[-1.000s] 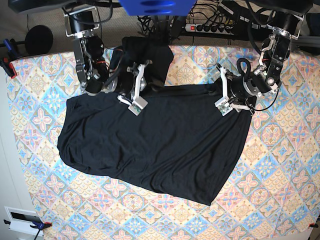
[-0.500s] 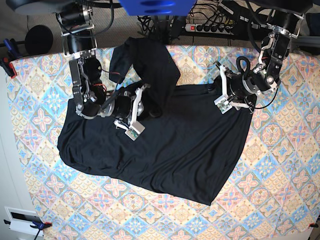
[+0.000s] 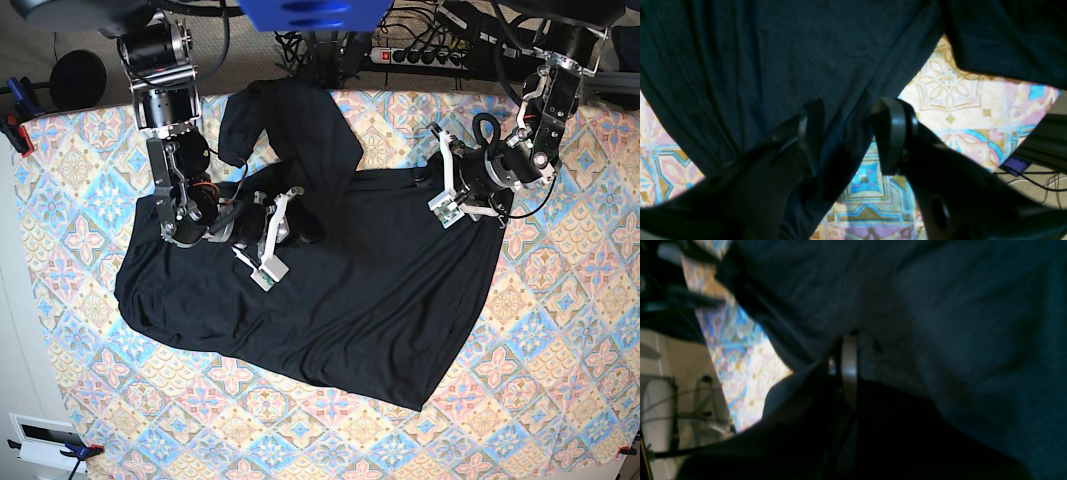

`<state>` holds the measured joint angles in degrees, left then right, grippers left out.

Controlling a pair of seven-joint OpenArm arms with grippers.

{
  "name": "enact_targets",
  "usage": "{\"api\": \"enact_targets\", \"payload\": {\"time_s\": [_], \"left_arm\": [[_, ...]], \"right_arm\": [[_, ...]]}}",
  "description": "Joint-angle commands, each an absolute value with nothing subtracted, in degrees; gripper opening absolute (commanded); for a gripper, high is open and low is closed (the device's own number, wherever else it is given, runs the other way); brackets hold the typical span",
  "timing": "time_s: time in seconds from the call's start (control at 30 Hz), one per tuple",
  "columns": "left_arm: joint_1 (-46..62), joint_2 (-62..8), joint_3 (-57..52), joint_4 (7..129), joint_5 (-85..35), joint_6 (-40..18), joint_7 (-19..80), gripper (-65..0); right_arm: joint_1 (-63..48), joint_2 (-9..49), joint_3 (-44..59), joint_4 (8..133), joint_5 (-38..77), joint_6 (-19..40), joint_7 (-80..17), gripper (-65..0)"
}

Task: Layout the t-shirt on the table in an organized manner, then fold the t-shirt properly
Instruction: 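Grasp the sleeve fabric with the right gripper and lift it, then drag the grasped fabric with the right gripper outward along the shirt edge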

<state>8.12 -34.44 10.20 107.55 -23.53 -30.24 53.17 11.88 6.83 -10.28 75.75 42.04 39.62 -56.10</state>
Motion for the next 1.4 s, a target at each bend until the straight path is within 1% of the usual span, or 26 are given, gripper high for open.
{"api": "enact_targets", "payload": {"time_s": [0.0,0.07,0.1,0.2,0.23,0.33,0.47,0.57,0.77,0.87,1.03,1.13,1.23,1.37], "left_arm": [[7.6,-35.2,9.8,108.3,-23.9,-30.2,52.1,-38.7],[7.6,-35.2,9.8,107.4,-24.2,-30.2,52.1,-38.7],[7.6,-35.2,9.8,106.9,-24.2,-30.2,52.0,-38.7],[7.6,-35.0,10.0,105.6,-24.3,-30.2,52.0,-38.7],[7.6,-34.3,10.0,105.6,-24.2,-30.3,52.0,-38.7],[7.6,-33.4,9.9,105.5,-24.0,-30.3,52.0,-38.7],[7.6,-33.3,9.9,105.5,-24.0,-30.3,52.0,-38.7],[7.6,-33.3,9.9,105.5,-24.0,-30.3,52.0,-38.7],[7.6,-33.3,10.0,105.5,-24.0,-30.3,52.0,-38.7],[7.6,-33.2,10.1,105.5,-23.9,-30.3,52.0,-38.7],[7.5,-33.2,10.1,105.5,-23.9,-30.3,52.2,-38.7],[7.6,-33.2,10.0,105.5,-23.9,-30.3,52.0,-38.7],[7.6,-33.2,10.0,105.5,-23.9,-30.3,52.0,-38.7],[7.6,-33.2,10.0,105.5,-23.9,-30.3,52.0,-38.7]], "right_arm": [[12.9,6.7,-10.2,75.9,43.3,40.0,-55.2,-64.9],[12.9,6.7,-9.8,75.3,43.3,39.7,-55.3,-62.5],[12.9,6.7,-9.8,75.3,43.3,38.3,-55.4,-60.3],[12.9,6.7,-9.8,77.0,43.6,30.9,-55.5,-49.8],[13.0,6.8,-9.8,77.9,43.6,30.1,-55.5,-46.4],[14.9,7.2,-8.5,82.7,43.3,29.6,-55.5,-37.2],[15.7,7.7,0.0,85.0,43.4,29.6,-55.8,-30.9],[15.8,10.1,6.7,84.8,43.4,29.6,-58.1,-30.5],[15.3,13.8,15.3,84.5,43.3,29.1,-59.7,-30.5],[13.5,13.9,17.5,84.5,41.3,23.5,-60.9,-30.5],[9.3,13.9,20.0,85.6,40.3,18.8,-61.0,-30.5],[5.8,14.0,22.4,89.7,40.0,14.5,-60.8,-30.6],[3.2,14.0,24.6,94.3,39.7,11.8,-60.8,-30.6],[2.0,14.0,24.7,98.6,33.5,8.2,-60.7,-30.6]]}}
